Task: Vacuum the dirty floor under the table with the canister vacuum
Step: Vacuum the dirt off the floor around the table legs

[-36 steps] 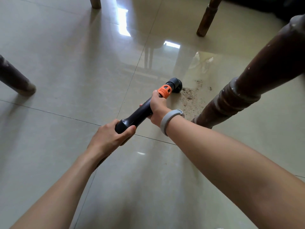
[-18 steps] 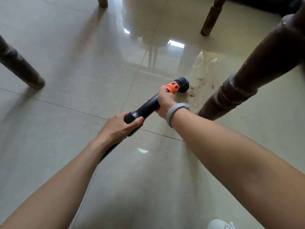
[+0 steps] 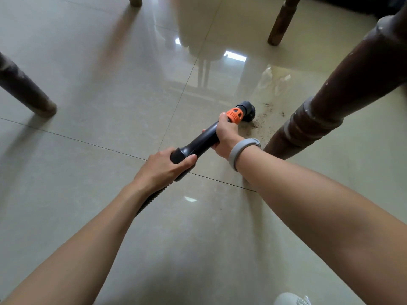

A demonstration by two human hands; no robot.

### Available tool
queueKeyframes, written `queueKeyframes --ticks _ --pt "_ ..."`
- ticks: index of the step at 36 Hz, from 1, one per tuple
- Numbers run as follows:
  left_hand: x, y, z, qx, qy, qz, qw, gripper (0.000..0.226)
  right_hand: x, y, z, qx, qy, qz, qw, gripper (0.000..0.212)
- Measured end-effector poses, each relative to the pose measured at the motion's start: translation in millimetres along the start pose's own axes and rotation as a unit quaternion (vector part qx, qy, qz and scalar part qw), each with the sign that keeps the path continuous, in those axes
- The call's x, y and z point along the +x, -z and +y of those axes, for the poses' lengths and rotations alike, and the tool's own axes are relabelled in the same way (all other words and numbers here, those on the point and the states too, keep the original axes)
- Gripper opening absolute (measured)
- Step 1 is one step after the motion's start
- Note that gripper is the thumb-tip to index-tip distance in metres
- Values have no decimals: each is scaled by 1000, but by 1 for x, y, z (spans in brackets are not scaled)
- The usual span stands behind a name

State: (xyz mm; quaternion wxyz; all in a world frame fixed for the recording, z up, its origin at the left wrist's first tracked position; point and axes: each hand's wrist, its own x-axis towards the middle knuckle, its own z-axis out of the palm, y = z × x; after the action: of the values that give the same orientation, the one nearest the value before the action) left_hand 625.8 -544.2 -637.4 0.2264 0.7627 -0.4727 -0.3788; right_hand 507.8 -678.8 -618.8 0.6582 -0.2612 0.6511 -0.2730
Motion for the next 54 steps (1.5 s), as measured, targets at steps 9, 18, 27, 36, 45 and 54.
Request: queueKeyframes --ticks 9,18,27,36,45,54 --pt "-36 15 -27 25 11 6 1000 52 -13 -8 39 -4 -48 -30 998 48" --pt "-53 23 -42 20 19 1 1000 60 -19 -14 63 9 -90 -18 996 59" --pt "-53 20 -46 -2 17 -19 1000 58 -15 -11 75 1 -98 11 995 64" --pt "-21 1 -27 -19 5 -19 1000 54 9 -7 45 -14 -34 46 998 67" --pt "23 -4 -10 8 -21 -22 1000 63 33 -7 13 -10 4 76 997 63" --pt "40 -3 4 16 -21 -36 999 50 33 1 -4 6 3 81 997 45"
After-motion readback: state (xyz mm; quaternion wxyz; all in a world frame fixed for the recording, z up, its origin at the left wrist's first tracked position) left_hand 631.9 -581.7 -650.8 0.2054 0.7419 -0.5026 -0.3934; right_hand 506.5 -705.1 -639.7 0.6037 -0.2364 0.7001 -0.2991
